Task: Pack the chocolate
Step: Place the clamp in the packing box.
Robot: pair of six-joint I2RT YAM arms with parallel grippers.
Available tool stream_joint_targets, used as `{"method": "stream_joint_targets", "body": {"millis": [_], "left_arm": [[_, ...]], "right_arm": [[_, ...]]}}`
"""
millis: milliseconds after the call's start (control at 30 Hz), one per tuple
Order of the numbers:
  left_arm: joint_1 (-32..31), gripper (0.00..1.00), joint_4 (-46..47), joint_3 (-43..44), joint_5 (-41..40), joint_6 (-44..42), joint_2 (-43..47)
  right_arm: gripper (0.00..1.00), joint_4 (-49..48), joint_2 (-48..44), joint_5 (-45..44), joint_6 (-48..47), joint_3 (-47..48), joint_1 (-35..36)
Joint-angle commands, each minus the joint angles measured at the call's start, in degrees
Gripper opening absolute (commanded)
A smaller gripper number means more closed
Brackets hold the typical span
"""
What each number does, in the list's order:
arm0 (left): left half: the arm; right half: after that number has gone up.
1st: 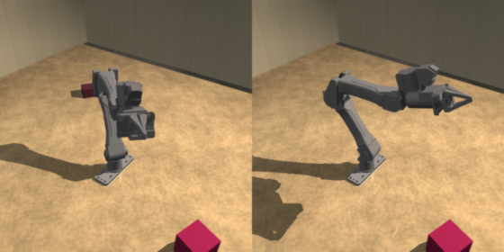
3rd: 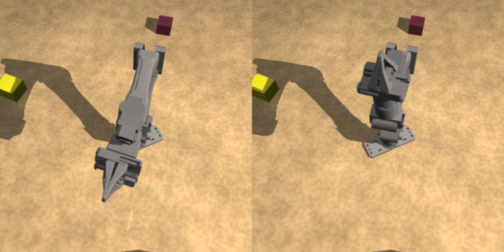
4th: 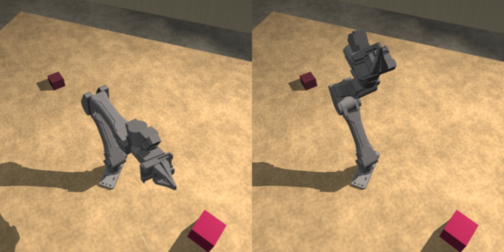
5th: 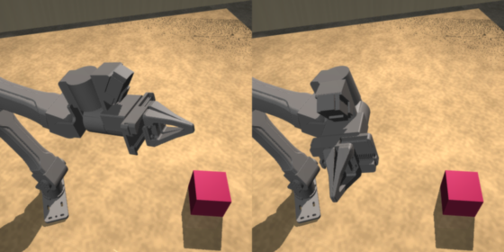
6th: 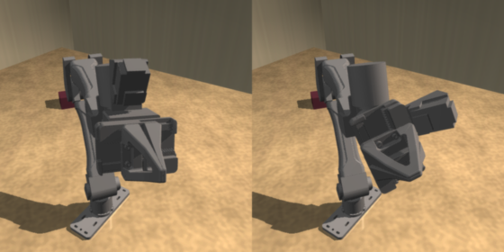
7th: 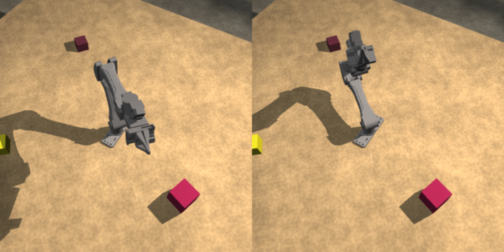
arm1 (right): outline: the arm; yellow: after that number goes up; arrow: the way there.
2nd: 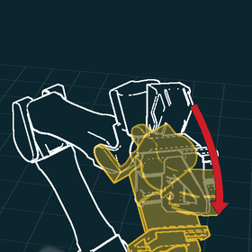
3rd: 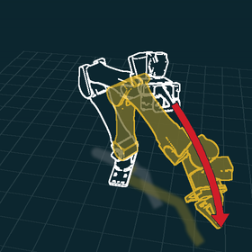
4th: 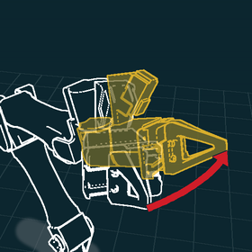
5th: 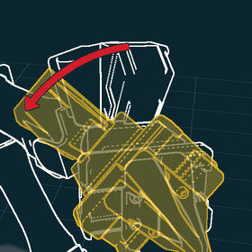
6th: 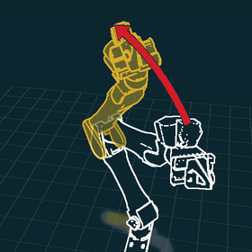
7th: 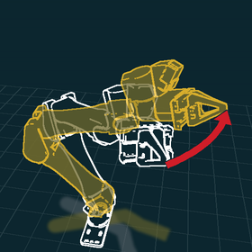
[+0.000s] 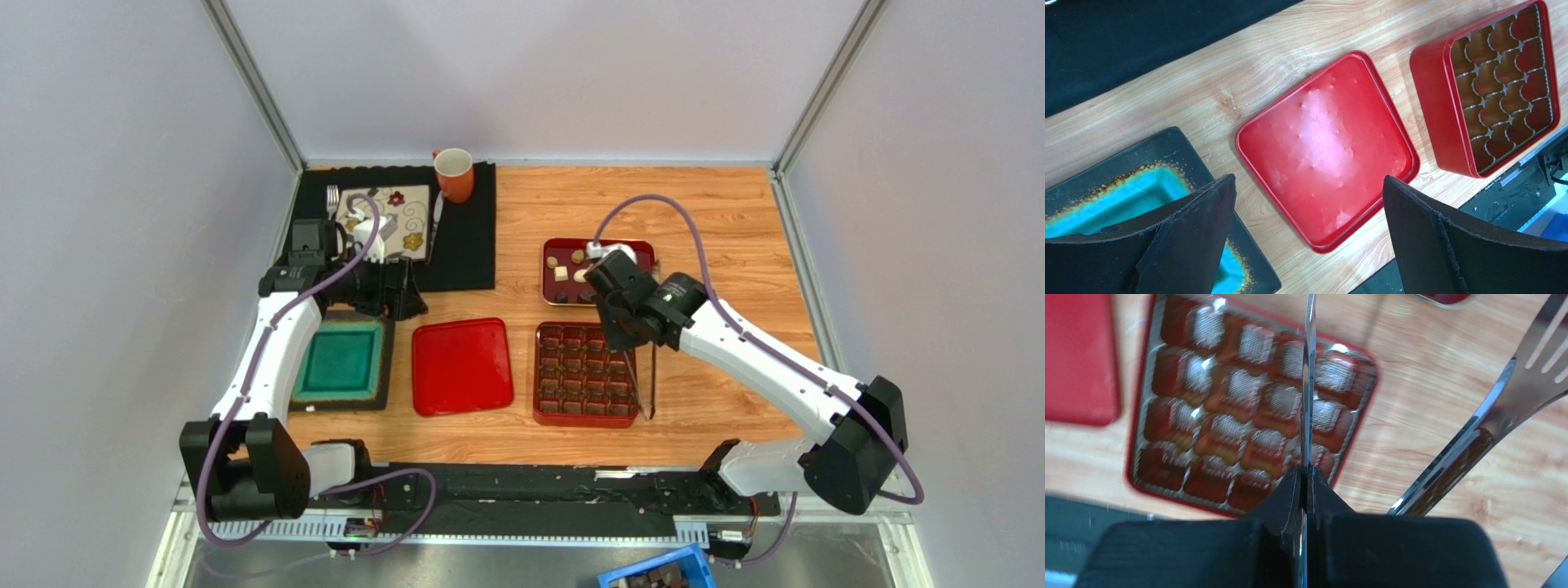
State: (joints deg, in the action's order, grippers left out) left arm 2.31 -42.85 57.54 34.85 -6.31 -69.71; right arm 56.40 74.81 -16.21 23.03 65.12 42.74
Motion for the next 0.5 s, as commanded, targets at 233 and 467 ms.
{"method": "stream_joint_targets", "body": {"millis": [233, 467], "left_arm": [[0.07, 0.98, 1.45, -1.9, -0.92, -0.81, 3.0], [0.07, 0.98, 1.1, -1.73, -1.98, -0.55, 3.44]], "right_arm": [[0.0, 0.55, 9.91, 5.05, -16.25, 6.95, 15.08], [0.0, -3.83, 12.47, 5.48, -17.22, 5.46, 15.79]]}}
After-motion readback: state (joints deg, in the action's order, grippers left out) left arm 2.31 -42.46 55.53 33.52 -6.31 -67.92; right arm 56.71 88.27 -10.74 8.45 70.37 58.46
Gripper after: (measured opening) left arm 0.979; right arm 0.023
